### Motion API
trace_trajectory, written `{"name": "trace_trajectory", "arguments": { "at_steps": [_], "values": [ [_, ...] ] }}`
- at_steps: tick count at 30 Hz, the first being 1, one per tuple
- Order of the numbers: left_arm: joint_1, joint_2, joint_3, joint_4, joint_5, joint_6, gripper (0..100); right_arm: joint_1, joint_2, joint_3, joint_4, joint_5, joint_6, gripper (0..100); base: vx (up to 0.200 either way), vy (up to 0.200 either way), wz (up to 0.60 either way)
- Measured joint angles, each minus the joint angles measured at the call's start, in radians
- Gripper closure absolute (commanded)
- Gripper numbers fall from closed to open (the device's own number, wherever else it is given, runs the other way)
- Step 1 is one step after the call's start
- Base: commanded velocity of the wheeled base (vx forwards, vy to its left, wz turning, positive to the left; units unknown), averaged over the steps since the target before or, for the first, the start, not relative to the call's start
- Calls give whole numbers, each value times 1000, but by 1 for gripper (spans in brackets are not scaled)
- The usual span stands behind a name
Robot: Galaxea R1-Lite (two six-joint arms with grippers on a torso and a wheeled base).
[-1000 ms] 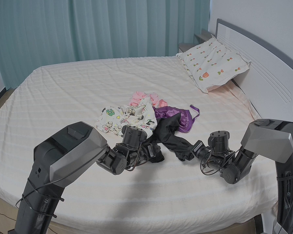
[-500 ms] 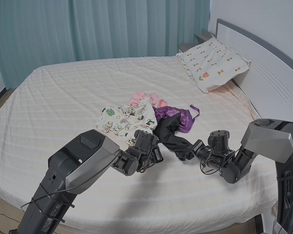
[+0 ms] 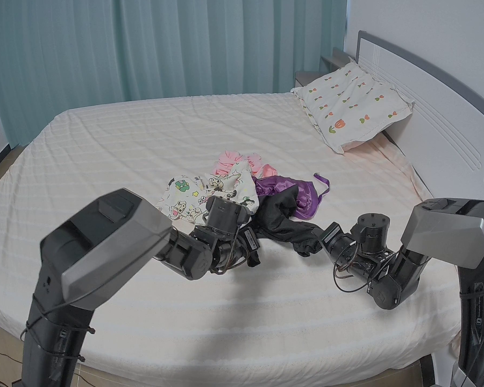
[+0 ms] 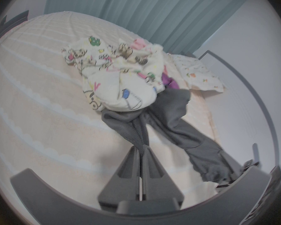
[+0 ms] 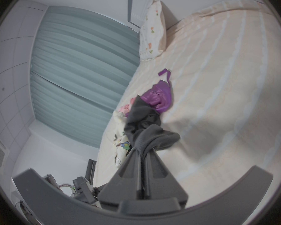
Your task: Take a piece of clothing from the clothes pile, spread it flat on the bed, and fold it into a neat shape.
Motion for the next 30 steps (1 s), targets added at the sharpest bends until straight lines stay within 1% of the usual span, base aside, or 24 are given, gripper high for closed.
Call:
{"name": "trace_trajectory", "arguments": {
  "at_steps": [5,10,14,19,24,30],
  "values": [
    [9,-155,106,-56,-16,-21,100,4,-58,62,-95,16,-36,100,0,0,0],
    [18,-287,195,-133,-10,-26,100,-11,-180,88,-115,45,-82,100,0,0,0],
    [34,-397,255,-203,-1,-28,100,-33,-311,96,-115,94,-109,100,0,0,0],
    [74,-554,312,-247,4,-29,100,-68,-454,92,-79,151,-138,100,0,0,0],
    [125,-670,393,-263,6,-30,100,-84,-542,89,-63,172,-160,100,0,0,0],
    [152,-746,541,-280,2,-34,100,-66,-572,146,-68,179,-176,100,0,0,0]
  ]
}}
